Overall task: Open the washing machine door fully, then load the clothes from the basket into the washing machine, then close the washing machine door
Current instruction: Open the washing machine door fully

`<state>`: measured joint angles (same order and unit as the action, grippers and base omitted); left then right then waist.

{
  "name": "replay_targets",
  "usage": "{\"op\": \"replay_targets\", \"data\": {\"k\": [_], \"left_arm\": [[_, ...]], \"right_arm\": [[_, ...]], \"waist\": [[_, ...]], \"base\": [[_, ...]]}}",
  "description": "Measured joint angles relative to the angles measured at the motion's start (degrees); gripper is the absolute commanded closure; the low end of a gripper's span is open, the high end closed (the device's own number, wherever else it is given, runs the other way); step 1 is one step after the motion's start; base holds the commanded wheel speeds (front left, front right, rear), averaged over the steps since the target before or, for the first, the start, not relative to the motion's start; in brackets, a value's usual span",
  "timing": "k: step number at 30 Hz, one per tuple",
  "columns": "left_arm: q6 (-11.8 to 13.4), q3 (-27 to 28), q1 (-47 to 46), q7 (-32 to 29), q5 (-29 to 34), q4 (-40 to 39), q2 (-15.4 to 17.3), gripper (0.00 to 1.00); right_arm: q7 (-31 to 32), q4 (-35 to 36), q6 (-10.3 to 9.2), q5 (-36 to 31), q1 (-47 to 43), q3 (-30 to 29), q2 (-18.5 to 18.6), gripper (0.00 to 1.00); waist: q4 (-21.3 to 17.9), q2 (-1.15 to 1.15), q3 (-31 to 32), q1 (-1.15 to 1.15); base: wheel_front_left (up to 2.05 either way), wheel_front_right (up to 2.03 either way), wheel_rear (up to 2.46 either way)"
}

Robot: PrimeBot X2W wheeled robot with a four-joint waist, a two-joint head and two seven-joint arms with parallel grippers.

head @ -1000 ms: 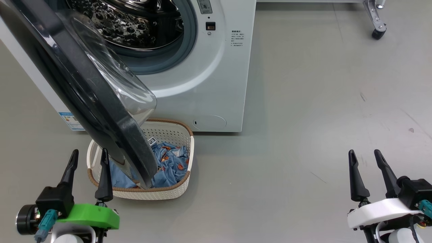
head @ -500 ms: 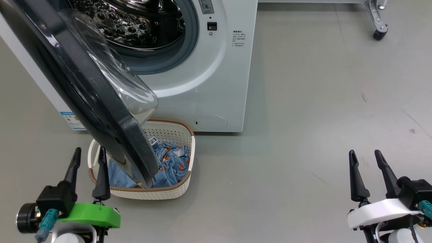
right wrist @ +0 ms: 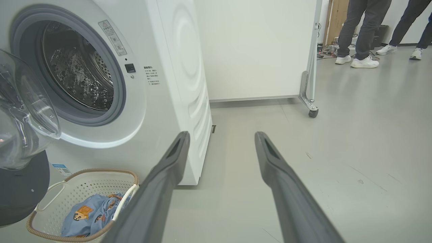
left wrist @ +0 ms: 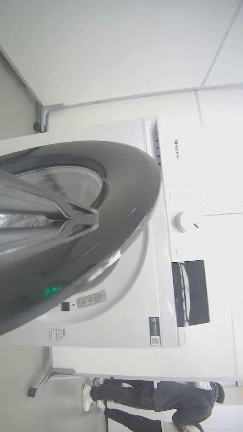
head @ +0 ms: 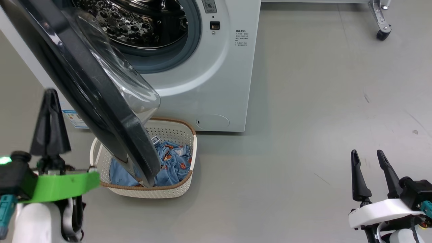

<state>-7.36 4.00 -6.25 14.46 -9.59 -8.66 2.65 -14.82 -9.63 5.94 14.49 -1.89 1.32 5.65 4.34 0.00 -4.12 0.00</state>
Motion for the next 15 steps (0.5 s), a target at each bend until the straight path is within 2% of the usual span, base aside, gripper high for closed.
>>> {"op": "replay_targets", "data": {"k": [4,8,15], "left_arm": [[0.0,-1.8,-4.6,0.3,2.3,-8.5,0.3,1.0],[0.0,-7.6,-6.9,0.5,3.0,-13.9,0.5,1.0],[0.0,-18.4,-8.0,0.5,2.9,-18.2,1.7,1.0]], "right_arm": [[0.0,0.0,0.03,-0.1,0.0,-0.3,-0.1,0.0],[0.0,0.0,0.07,-0.4,0.0,-0.3,-0.3,0.0],[0.0,0.0,0.29,-0.5,0.0,-0.3,-0.5,0.0]], "waist": [[0.2,0.0,0.0,0.0],[0.2,0.0,0.3,0.0],[-0.3,0.0,0.9,0.0]], "base": [[0.0,0.0,0.0],[0.0,0.0,0.0],[0.0,0.0,0.0]]}}
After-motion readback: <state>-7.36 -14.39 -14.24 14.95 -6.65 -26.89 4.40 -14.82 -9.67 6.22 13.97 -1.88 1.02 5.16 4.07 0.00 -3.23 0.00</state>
